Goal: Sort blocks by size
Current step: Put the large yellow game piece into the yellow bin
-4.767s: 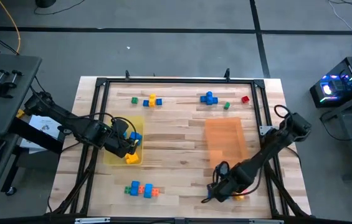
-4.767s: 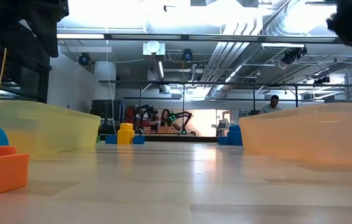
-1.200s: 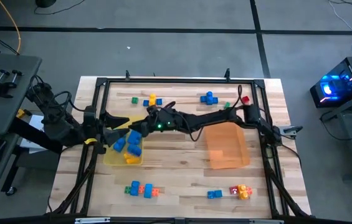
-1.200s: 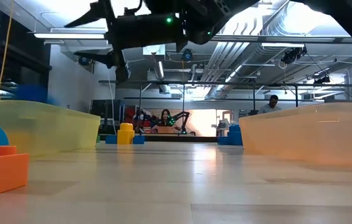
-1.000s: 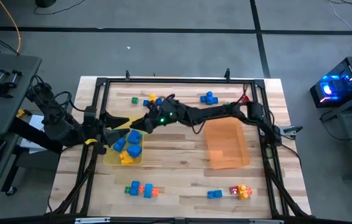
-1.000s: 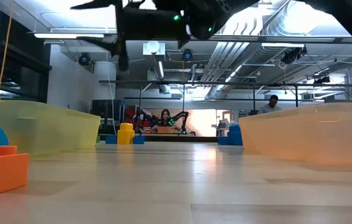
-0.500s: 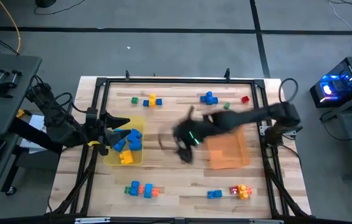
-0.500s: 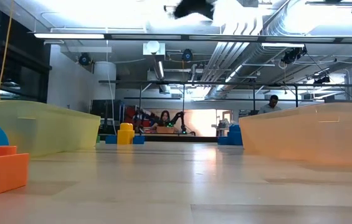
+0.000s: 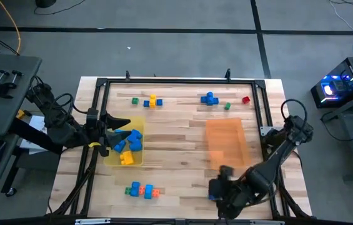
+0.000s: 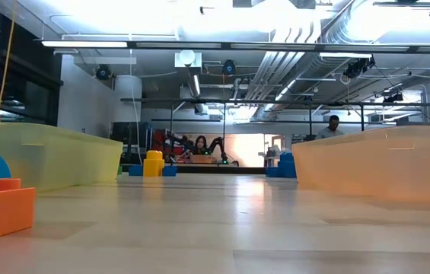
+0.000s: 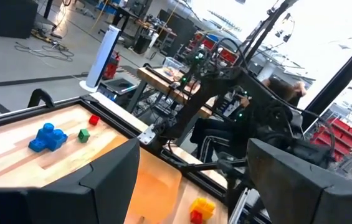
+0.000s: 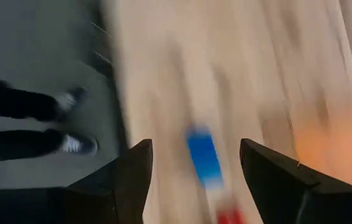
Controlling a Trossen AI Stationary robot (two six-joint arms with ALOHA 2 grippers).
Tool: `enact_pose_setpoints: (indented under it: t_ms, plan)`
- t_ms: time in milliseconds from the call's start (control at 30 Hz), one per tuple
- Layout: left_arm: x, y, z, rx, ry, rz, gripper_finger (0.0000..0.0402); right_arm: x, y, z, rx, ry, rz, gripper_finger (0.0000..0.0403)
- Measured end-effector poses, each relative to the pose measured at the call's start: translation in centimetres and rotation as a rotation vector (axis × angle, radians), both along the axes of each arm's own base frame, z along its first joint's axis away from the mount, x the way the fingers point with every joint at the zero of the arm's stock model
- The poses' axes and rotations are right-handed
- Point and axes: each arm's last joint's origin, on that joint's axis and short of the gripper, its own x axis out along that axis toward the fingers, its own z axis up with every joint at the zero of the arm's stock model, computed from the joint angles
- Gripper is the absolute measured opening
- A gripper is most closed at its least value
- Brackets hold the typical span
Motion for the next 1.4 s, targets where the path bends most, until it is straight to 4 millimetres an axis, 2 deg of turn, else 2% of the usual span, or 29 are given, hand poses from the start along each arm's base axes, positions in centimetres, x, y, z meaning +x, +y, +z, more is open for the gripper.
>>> enact_pose_setpoints:
  t_ms: [100, 200, 300, 400, 500, 567, 667, 900, 1067, 1400]
  plan:
    - [0.0, 0.0, 0.0, 0.003, 0.004, 0.000, 0.0282, -2.2, -1.3, -1.6, -0.091, 0.279, -0.270, 0.0236]
    - [0.0, 0.0, -0.1, 0.006, 0.006, 0.000, 0.0282, -5.1, -1.4, -2.1, -0.144, 0.379, -0.466, 0.0236]
    - [0.0, 0.0, -0.1, 0.011, 0.007, 0.000, 0.0282, -7.8, -1.2, -3.6, -0.014, 0.453, -0.579, 0.0236]
    - [0.0, 0.0, -0.1, 0.012, 0.007, 0.000, 0.0282, -9.7, -1.1, -5.6, 0.190, 0.417, -0.715, 0.0236]
    - [0.0, 0.0, -0.1, 0.012, 0.007, 0.000, 0.0282, -11.0, -2.1, -6.9, 0.305, 0.374, -0.844, 0.0236]
    - [0.0, 0.0, -0.1, 0.012, 0.007, 0.000, 0.0282, -11.2, -2.8, -7.4, 0.342, 0.356, -0.899, 0.0236]
    - [0.0, 0.0, -0.1, 0.006, 0.006, -0.001, 0.0282, -11.2, -3.6, -8.5, 0.305, 0.356, -0.937, 0.0236]
    - [0.0, 0.0, -0.1, 0.006, 0.006, -0.002, 0.0282, -9.7, -4.6, -10.2, 0.338, 0.382, -0.899, 0.0236]
    - [0.0, 0.0, -0.1, 0.006, 0.006, -0.001, 0.0282, -9.6, -4.3, -11.0, 0.325, 0.446, -0.870, 0.0236]
    - [0.0, 0.0, -0.1, 0.005, 0.005, -0.001, 0.0282, -8.8, -3.4, -12.8, 0.315, 0.456, -0.872, 0.0236]
